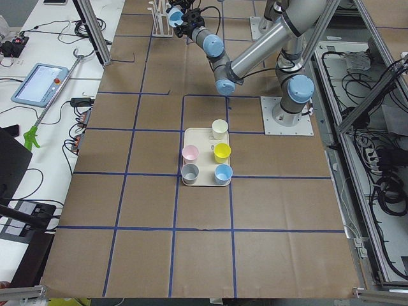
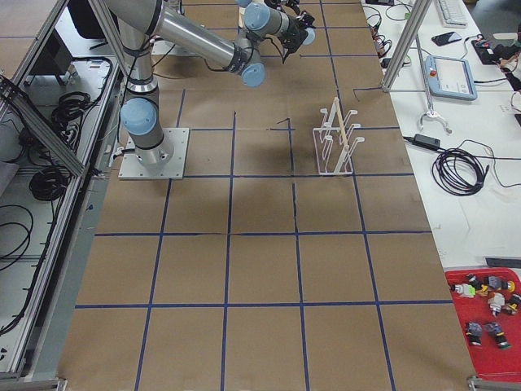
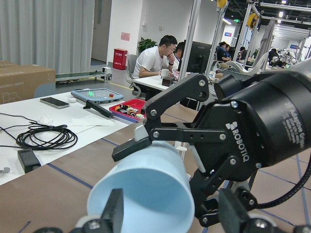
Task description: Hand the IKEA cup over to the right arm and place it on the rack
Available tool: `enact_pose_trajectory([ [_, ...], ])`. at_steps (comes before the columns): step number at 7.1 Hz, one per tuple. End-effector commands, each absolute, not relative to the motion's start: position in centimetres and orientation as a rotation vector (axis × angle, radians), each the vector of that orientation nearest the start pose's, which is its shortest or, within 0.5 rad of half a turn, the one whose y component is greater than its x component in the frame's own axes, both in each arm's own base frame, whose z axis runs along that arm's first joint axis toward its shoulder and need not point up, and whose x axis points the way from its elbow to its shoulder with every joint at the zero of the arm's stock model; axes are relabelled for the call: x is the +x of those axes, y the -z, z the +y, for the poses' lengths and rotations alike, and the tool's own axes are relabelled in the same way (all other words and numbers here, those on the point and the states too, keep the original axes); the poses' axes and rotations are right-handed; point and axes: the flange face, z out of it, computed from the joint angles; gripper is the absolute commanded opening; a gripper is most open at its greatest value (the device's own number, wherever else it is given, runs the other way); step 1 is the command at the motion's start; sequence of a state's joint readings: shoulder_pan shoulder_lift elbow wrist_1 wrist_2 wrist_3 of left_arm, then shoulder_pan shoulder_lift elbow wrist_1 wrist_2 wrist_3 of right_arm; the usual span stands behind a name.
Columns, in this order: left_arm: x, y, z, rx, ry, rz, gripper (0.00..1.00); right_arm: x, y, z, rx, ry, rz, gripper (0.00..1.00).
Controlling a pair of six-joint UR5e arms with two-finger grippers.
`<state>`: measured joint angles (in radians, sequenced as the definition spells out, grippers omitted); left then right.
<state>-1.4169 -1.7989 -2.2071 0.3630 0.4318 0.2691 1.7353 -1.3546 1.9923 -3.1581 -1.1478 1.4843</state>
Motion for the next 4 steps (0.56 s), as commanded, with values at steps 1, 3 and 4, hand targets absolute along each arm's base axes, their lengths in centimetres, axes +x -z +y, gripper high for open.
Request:
enact_pose_trajectory([
  [1, -13.4, -35.7, -46.5, -0.788, -1.389, -1.846, 0.82, 23.0, -38.5, -52.5, 0.924, 0.627, 1.972, 0.24],
  [3, -12.6, -36.5, -49.7, -0.704, -1.435, -2.007, 0.85, 19.1, -39.0, -54.2, 0.619, 0.909, 2.157, 0.19],
  [4, -12.8, -36.2, -50.8, -0.628, -1.393, -2.147, 0.88, 17.5, -38.3, -55.1, 0.429, 1.08, 2.304, 0.19],
])
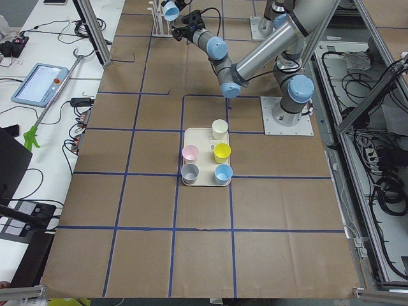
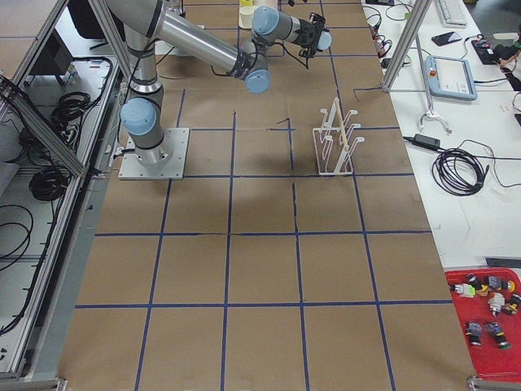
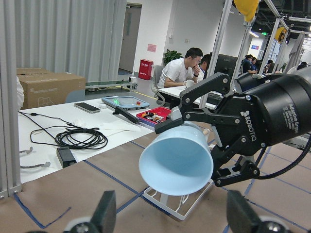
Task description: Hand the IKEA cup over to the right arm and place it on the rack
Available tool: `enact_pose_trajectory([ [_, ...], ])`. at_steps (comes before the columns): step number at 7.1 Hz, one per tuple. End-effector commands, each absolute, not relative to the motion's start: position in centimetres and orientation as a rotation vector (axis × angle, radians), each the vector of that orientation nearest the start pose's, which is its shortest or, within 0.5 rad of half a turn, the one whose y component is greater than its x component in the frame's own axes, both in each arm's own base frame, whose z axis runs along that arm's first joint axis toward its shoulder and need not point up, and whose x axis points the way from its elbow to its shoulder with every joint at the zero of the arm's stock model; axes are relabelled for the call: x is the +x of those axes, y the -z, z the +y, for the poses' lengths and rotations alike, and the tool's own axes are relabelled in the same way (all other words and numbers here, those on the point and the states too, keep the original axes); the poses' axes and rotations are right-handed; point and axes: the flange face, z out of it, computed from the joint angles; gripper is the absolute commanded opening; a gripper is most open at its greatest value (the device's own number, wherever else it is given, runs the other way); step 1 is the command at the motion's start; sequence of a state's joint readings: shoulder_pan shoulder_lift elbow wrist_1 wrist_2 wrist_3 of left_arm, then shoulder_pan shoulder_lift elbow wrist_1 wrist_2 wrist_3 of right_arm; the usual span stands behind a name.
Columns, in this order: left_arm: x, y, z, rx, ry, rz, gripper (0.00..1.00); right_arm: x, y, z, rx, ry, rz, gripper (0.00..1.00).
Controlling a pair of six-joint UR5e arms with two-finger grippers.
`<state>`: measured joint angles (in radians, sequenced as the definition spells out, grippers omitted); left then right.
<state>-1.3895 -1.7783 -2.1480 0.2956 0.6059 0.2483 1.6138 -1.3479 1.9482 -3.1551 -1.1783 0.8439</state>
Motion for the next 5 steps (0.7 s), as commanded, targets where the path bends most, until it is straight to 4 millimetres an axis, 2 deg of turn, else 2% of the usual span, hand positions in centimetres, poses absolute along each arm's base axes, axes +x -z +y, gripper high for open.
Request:
enact_pose_trajectory([
  [1, -13.5, -36.5, -51.4, -0.554, -1.338, -2.335, 0.9, 15.3, -37.8, -56.0, 0.263, 1.227, 2.421, 0.19],
  [2, -14.4, -37.7, -52.0, -0.488, -1.2, -2.541, 0.91, 13.1, -37.6, -56.9, 0.17, 1.315, 2.468, 0.19],
  [3, -14.6, -39.0, -52.6, -0.396, -0.869, -2.82, 0.98, 10.2, -37.7, -58.7, 0.157, 1.374, 2.493, 0.19],
  [4, -14.7, -41.1, -53.1, -0.34, -0.675, -2.953, 0.99, 8.7, -38.5, -60.5, 0.082, 1.467, 2.504, 0.2],
  [5, -14.3, -41.7, -52.8, -0.266, -0.444, -3.023, 0.99, 8.1, -37.2, -62.5, -0.007, 1.495, 2.542, 0.2],
])
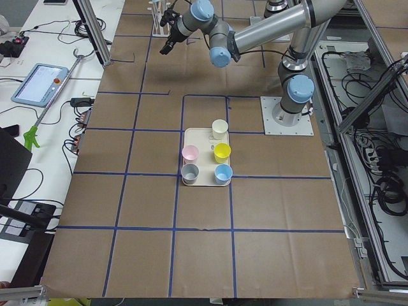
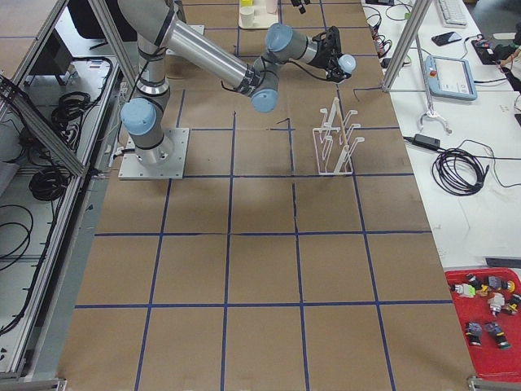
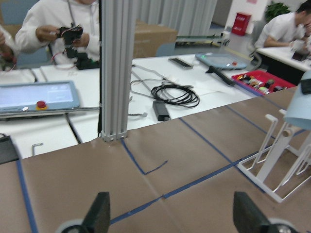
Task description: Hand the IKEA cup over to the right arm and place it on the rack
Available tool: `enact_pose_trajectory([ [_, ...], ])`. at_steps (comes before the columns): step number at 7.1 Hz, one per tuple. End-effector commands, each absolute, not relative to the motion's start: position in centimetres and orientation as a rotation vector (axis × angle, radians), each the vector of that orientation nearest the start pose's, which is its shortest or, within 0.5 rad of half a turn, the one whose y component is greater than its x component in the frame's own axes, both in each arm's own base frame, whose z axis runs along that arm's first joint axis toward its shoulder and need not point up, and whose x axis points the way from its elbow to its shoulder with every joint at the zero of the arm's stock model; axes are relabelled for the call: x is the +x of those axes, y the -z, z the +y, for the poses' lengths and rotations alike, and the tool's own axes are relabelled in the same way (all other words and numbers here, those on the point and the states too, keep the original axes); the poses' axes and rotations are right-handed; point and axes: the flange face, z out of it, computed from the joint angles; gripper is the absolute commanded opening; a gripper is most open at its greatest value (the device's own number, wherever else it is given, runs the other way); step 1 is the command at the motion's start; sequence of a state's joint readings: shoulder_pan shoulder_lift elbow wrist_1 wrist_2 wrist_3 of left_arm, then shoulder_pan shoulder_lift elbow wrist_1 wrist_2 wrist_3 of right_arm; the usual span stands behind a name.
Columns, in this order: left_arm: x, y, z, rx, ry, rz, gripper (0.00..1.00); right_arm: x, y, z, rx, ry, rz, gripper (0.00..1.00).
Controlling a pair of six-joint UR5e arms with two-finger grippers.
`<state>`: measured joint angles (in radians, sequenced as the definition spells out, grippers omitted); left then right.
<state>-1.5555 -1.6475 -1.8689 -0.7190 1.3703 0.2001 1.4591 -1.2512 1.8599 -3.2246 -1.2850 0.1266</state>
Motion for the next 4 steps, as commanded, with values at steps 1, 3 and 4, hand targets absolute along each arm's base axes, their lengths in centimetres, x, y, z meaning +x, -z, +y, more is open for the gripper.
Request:
enact_pose_trajectory([
  [1, -13.8, -43.0, -52.2, 0.198, 0.244, 3.16, 0.99, 6.8, -36.5, -64.0, -0.055, 1.575, 2.544, 0.2],
  [3, -13.7, -46.5, -50.7, 0.177, -0.006, 3.169, 0.99, 5.3, -35.1, -66.5, -0.192, 1.654, 2.577, 0.2],
  [4, -13.5, -46.9, -49.7, 0.174, -0.06, 3.169, 0.99, 4.5, -33.6, -67.5, -0.192, 1.667, 2.581, 0.2],
])
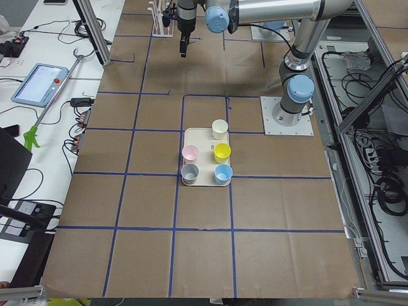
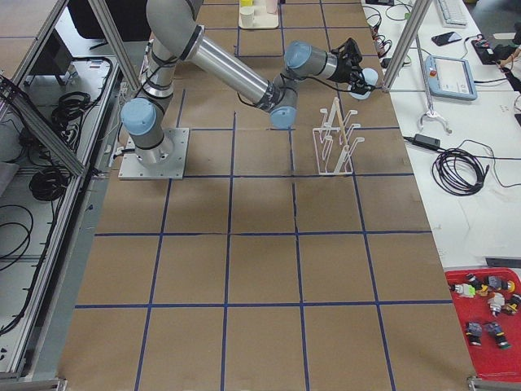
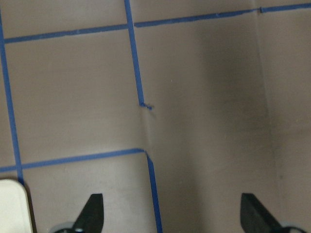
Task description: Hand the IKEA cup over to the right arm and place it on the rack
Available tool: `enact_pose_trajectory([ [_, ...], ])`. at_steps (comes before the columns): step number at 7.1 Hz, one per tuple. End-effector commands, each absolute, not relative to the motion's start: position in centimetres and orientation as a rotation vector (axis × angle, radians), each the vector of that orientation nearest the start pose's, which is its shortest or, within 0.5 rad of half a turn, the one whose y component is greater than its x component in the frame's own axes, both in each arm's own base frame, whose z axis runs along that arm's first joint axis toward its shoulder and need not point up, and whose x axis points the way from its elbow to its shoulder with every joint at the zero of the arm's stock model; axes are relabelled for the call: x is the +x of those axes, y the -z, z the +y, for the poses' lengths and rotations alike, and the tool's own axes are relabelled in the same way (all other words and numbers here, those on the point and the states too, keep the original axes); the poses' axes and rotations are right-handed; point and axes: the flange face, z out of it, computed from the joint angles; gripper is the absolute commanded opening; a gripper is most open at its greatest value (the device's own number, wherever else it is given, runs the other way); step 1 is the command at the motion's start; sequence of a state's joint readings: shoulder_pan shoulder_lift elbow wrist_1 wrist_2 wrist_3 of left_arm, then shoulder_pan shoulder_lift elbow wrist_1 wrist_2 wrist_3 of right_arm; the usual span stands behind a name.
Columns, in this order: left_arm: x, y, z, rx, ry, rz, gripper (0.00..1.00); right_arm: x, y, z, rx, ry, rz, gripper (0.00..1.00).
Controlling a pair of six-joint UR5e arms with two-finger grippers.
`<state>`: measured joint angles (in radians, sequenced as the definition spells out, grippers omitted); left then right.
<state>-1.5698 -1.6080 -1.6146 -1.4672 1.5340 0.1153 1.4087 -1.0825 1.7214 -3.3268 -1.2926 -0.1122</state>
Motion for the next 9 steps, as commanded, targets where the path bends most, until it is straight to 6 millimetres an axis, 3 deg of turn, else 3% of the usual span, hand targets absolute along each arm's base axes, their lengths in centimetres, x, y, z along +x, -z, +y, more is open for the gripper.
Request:
enact_pose_trajectory([
  [1, -13.1, -47.0, -48.7, 0.162, -0.067, 3.17, 0.99, 4.3, -32.4, -67.9, -0.222, 1.708, 2.575, 0.2],
  [3, -11.4, -46.5, -46.7, 0.123, -0.127, 3.173, 0.99, 3.7, -30.1, -67.9, -0.172, 1.692, 2.63, 0.2],
  [5, -3.6, -43.8, -43.6, 0.074, -0.186, 3.186, 0.99, 4.3, -27.9, -66.6, -0.154, 1.615, 2.664, 0.2],
  [7, 3.7, -40.7, -40.3, -0.024, -0.238, 3.124, 0.98, 4.7, -28.4, -66.5, -0.157, 1.622, 2.654, 0.2],
  [9, 9.1, -37.9, -39.0, 0.016, -0.141, 3.103, 0.98, 5.1, -28.6, -66.5, -0.162, 1.625, 2.65, 0.2],
])
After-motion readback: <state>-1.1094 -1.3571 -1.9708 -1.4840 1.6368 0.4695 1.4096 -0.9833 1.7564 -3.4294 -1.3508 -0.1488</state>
